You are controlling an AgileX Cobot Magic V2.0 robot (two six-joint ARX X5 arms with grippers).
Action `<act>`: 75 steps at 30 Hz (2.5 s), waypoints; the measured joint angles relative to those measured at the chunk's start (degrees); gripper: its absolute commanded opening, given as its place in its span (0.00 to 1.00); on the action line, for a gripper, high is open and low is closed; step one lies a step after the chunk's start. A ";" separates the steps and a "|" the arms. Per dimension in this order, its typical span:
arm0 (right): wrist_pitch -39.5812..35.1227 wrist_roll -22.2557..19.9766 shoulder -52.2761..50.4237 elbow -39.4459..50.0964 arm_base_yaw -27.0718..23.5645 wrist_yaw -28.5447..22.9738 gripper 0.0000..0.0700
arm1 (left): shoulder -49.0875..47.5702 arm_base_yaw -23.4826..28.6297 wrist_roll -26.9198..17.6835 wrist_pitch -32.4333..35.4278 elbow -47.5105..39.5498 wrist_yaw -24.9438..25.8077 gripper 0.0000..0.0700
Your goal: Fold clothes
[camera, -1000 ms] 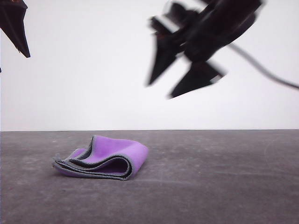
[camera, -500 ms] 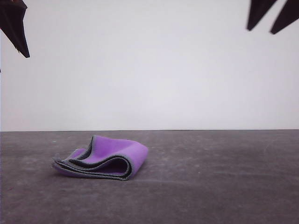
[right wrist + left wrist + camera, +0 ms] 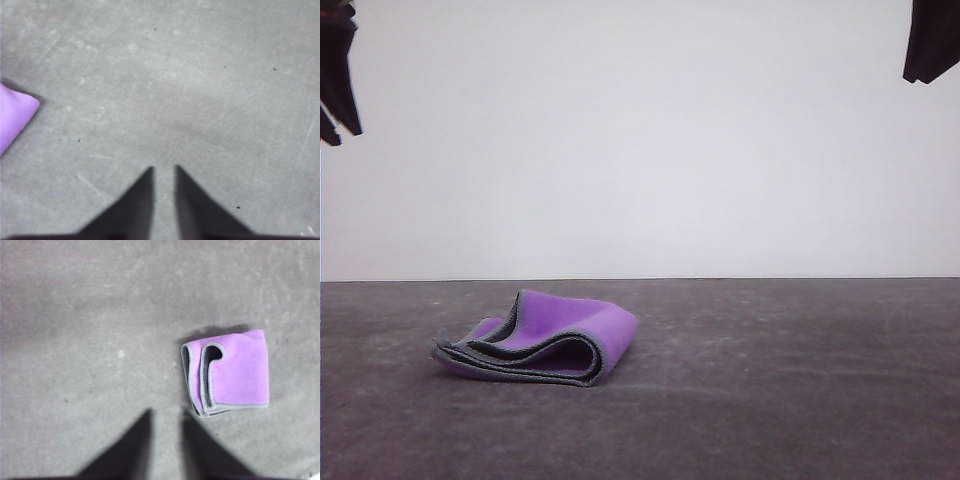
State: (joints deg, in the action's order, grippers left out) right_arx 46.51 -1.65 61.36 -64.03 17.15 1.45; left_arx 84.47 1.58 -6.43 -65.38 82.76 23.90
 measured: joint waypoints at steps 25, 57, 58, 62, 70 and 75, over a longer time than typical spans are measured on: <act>-0.49 -0.05 0.00 0.00 0.00 0.00 0.01 | -6.37 0.71 0.92 11.45 -5.92 -7.02 0.00; -0.92 -0.05 -0.05 0.00 0.00 0.01 0.01 | -84.19 -1.25 10.35 53.83 -80.48 -22.44 0.00; -0.91 -0.05 -0.07 0.00 0.00 0.00 0.01 | -84.20 -1.25 10.35 53.83 -80.48 -22.46 0.00; -0.96 -0.05 -0.06 0.00 0.00 -0.02 0.01 | -84.06 -1.25 10.35 53.81 -80.48 -22.51 0.00; -1.08 -0.05 -0.07 0.00 0.00 0.00 0.01 | -84.04 -1.25 10.35 53.92 -80.48 -22.51 0.00; -1.11 -0.05 -0.07 0.00 0.00 0.00 0.01 | -84.04 -1.25 10.35 53.92 -80.48 -22.51 0.00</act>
State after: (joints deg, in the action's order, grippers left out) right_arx 45.40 -1.69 61.30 -64.03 17.15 1.45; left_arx 0.43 0.34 3.92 -11.46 2.28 1.39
